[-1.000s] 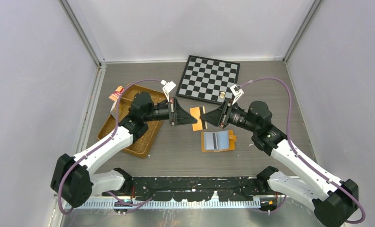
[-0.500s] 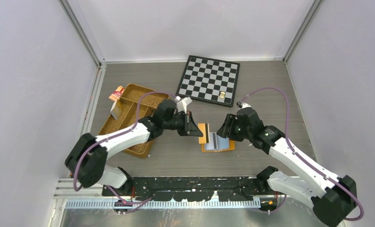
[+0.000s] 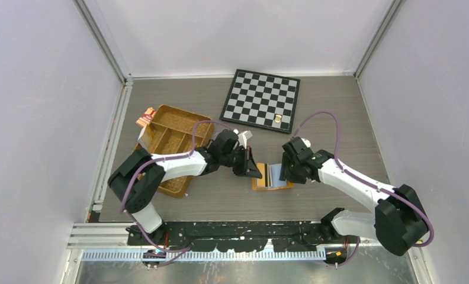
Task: Put the credit cards into the card holder
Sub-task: Insert the credit card into the card holder.
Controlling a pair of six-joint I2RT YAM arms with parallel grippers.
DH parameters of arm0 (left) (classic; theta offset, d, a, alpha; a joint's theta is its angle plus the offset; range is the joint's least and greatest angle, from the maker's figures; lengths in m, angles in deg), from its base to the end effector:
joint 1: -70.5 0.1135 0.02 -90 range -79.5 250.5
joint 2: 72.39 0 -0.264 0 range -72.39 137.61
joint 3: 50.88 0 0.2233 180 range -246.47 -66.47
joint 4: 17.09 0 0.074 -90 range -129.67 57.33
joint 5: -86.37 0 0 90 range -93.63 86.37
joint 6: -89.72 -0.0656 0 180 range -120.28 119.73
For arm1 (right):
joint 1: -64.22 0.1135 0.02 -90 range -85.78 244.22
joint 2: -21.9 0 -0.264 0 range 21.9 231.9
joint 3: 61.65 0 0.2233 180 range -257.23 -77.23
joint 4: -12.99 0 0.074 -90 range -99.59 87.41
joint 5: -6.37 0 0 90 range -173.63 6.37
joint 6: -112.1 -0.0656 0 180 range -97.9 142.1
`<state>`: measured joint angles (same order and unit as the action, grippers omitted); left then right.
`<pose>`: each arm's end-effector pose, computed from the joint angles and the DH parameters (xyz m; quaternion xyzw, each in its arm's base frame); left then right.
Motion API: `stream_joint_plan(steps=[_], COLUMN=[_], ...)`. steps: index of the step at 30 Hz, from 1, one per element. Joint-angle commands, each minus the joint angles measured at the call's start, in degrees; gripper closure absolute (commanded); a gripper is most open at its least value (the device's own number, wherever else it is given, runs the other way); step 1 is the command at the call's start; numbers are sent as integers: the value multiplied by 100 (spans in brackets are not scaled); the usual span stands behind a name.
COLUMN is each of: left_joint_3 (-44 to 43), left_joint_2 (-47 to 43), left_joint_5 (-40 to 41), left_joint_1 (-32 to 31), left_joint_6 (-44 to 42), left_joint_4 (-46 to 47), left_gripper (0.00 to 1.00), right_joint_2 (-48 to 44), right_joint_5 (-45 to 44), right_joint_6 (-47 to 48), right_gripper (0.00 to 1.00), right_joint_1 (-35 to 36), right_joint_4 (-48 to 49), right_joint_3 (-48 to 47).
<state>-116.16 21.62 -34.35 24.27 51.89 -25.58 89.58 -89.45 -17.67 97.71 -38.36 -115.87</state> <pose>0.2097 -0.2673 0.1906 0.0728 0.8687 -0.4795 0.1004 0.1673 0.1027 0.1797 0.0644 0.9726 0.0902 0.2043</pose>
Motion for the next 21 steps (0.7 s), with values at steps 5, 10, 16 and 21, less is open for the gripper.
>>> stream_joint_plan(steps=[5, 10, 16, 21], left_joint_3=[-344, -388, -465, -517], left_joint_2=[810, 1152, 1431, 1598], left_joint_5=[-127, -142, -153, -334], left_joint_1=[-58, -61, -59, -61], left_joint_6=[234, 322, 326, 302], left_joint_4=[767, 966, 979, 1070], left_gripper=[100, 100, 100, 100], right_joint_2=[454, 634, 738, 861], right_joint_5=[-292, -435, -454, -461], right_joint_6=[156, 119, 51, 53], right_gripper=[65, 87, 95, 99], right_joint_1=[-37, -58, -55, -59], right_joint_4=[403, 427, 499, 524], right_joint_3=[-11, 122, 207, 192])
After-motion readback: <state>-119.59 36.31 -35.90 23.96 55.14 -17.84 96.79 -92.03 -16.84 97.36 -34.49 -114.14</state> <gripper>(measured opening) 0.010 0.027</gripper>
